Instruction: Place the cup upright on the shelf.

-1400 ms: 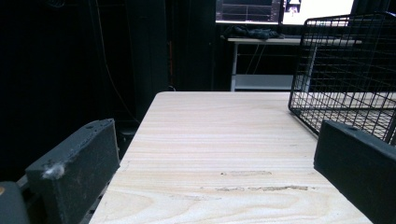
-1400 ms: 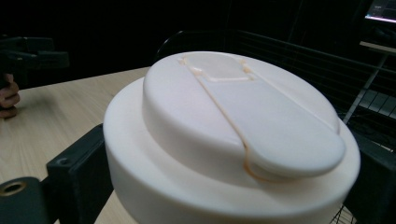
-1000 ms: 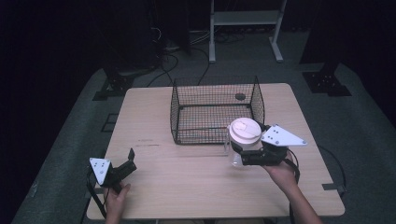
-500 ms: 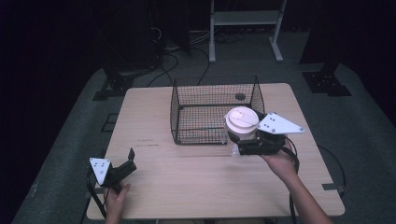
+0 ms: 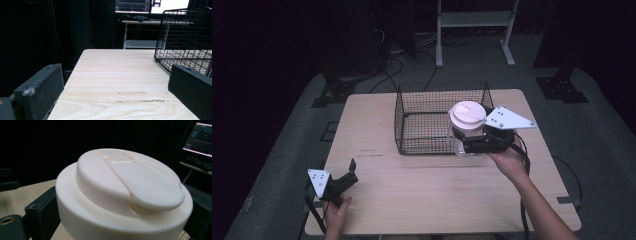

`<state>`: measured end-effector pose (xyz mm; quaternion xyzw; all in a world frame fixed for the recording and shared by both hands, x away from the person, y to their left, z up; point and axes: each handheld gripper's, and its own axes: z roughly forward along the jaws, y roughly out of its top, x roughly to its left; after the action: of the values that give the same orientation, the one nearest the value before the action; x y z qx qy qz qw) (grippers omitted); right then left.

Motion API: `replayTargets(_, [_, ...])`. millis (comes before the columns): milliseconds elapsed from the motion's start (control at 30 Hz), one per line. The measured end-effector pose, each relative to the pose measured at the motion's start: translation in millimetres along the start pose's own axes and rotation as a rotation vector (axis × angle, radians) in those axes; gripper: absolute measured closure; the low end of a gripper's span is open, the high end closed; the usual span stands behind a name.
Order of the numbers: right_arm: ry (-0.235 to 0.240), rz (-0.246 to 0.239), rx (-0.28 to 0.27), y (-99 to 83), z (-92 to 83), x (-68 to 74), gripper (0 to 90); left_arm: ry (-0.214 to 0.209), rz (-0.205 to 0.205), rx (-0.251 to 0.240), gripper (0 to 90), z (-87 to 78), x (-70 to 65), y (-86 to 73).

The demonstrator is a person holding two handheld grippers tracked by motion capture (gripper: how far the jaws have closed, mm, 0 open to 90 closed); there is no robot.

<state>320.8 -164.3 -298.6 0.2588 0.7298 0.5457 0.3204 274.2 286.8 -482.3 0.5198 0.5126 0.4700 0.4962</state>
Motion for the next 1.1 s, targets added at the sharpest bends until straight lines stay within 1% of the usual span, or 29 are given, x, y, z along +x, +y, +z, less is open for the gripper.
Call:
replayTargets(67, [-0.014, -0.003, -0.010, 5.0, 3.1, -2.3, 4.6, 0.001, 0.000, 0.000, 0.0, -0.1, -0.1, 0.0])
replayTargets(200, [-0.022, -0.004, -0.016, 11.3, 8.3, -5.2, 4.6, 0.002, -0.001, 0.000, 0.0, 0.1, 0.0, 0.0])
replayTargets(333, [-0.023, -0.005, -0.018, 15.7, 12.4, -7.0, 4.7, 0.001, -0.002, 0.000, 0.0, 0.0, 0.2, 0.0])
replayTargets(533, [-0.028, -0.017, -0.014, 28.6, 25.8, -12.3, 4.7, 0.001, 0.000, -0.001, 0.0, -0.1, 0.0, 0.1])
replayTargets(700, [-0.027, -0.011, -0.021, 35.6, 32.1, -15.1, 4.6, 0.000, 0.001, 0.001, 0.0, -0.1, 0.1, 0.1])
replayTargets(800, [-0.032, -0.024, -0.021, 40.9, 39.1, -16.8, 4.6, 0.000, 0.002, 0.001, 0.0, 0.0, 0.0, 0.1])
replayTargets(933, [-0.038, -0.022, -0.020, 43.7, 49.2, -19.2, 4.6, -0.002, -0.002, -0.002, 0.0, 0.1, 0.1, 0.0])
replayTargets(1000, [-0.044, -0.019, -0.015, 43.0, 59.2, -22.2, 4.6, -0.002, -0.002, -0.002, 0.0, 0.1, 0.2, 0.0])
replayTargets(1100, [-0.049, -0.022, -0.013, 42.1, 64.7, -24.2, 4.7, -0.003, -0.003, -0.002, 0.0, 0.2, 0.2, 0.1])
